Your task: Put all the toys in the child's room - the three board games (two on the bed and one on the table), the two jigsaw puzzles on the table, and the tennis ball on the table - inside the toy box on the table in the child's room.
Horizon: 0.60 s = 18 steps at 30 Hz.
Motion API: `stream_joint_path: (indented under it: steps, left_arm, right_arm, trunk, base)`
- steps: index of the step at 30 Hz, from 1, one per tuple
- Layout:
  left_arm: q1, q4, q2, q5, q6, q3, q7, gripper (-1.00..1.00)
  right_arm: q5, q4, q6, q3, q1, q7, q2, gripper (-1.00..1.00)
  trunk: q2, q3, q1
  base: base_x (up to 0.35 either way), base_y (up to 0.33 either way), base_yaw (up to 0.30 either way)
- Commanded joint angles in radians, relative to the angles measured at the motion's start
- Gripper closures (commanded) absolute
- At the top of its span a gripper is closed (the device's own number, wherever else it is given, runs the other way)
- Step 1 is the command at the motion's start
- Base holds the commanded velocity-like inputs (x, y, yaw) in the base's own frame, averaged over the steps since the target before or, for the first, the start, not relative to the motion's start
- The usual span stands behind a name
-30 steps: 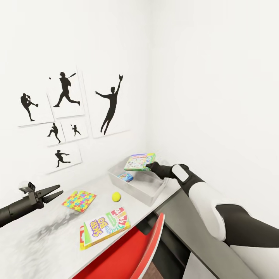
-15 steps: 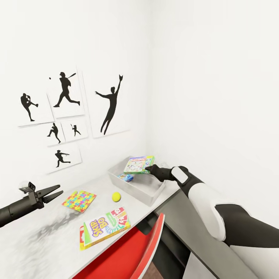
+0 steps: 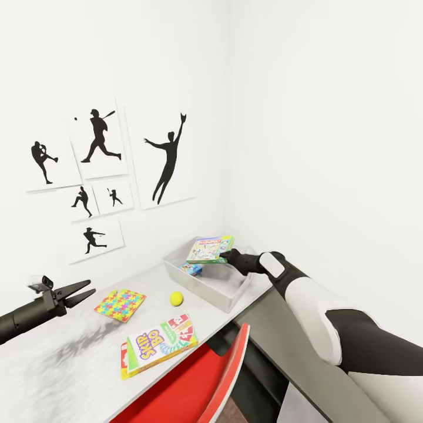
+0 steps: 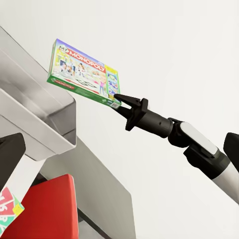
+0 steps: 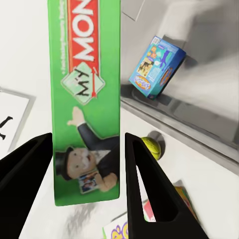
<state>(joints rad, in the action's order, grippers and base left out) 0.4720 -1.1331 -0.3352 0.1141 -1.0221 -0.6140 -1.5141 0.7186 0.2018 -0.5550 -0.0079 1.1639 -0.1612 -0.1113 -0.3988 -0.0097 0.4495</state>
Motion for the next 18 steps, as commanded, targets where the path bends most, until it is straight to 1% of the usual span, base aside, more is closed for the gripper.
stream_joint_path:
  steps: [1, 12, 18]
  left_arm:
    - [0.000, 0.000, 0.000, 0.000, -0.011, -0.001, -0.004, -1.00]
    - [0.000, 0.000, -0.001, 0.004, -0.012, -0.002, -0.005, -1.00]
    - [0.000, 0.000, -0.001, 0.005, -0.012, -0.003, -0.006, -1.00]
  right_arm:
    - [-0.002, 0.001, -0.003, -0.001, 0.000, -0.002, -0.001, 1.00]
    - [-0.001, 0.006, -0.001, -0.006, 0.000, 0.002, -0.005, 1.00]
    - [0.006, 0.006, -0.001, -0.009, 0.000, 0.004, -0.001, 1.00]
  trunk:
    - [-0.001, -0.001, 0.000]
    - [-0.001, -0.002, 0.000]
    - [-0.001, -0.008, 0.000]
  base:
    - [0.000, 0.000, 0.000]
    - [0.000, 0.000, 0.000]
    - [0.000, 0.000, 0.000]
